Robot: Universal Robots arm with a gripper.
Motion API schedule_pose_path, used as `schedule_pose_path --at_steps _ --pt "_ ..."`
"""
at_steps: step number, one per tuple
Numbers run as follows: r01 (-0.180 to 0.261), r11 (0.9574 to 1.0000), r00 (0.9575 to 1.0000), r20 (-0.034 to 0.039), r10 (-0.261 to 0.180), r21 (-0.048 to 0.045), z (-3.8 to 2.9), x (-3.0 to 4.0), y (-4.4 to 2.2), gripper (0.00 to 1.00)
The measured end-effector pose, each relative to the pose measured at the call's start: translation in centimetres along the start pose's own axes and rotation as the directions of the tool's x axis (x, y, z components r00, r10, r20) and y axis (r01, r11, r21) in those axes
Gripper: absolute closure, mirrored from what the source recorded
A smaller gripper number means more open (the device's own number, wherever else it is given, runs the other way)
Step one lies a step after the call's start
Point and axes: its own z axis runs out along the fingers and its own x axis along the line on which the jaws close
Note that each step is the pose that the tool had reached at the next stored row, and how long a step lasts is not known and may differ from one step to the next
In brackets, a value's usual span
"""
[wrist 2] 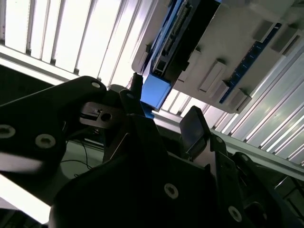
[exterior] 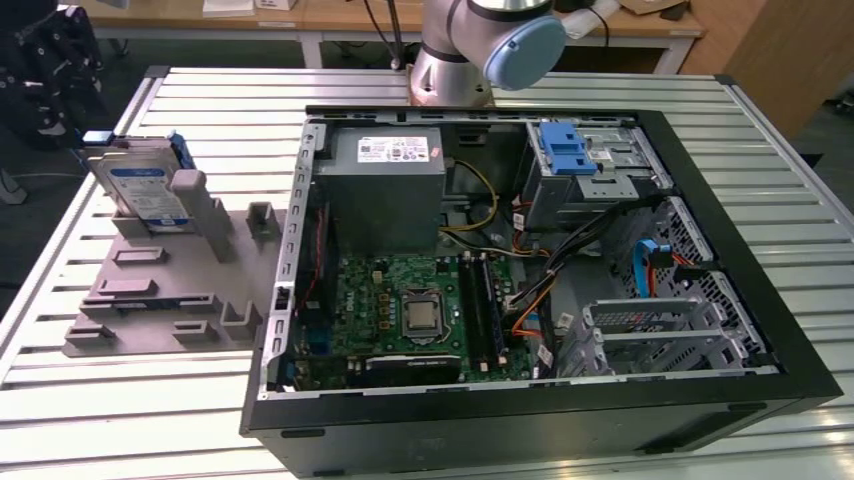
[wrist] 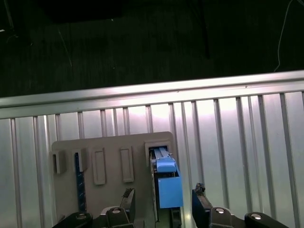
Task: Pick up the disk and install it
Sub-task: 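Pick up the disk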
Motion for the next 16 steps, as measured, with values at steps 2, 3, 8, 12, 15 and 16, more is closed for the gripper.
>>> schedule_pose_path --at_steps 2,3,8,12,15,16 --pt "0.0 1.0 1.0 -0.0001 0.0 -0.0001 0.34 -0.03 -0.01 0.41" --pt "0.0 1.0 1.0 -0.0001 0.0 -0.0001 0.52 -0.05 -0.01 0.41" --pt "0.0 1.0 1.0 0.0 0.0 0.0003 1.34 -0.11 0.01 0.41" --pt "0.0 1.0 1.0 0.0 0.0 0.0002 1.84 -0.24 0.03 0.41" --pt "0.0 1.0 1.0 0.0006 0.0 0.0004 2.17 -0.33 0.04 0.41" --pt "0.0 1.0 1.0 0.0006 0.0 0.0003 2.29 -0.32 0.06 0.41"
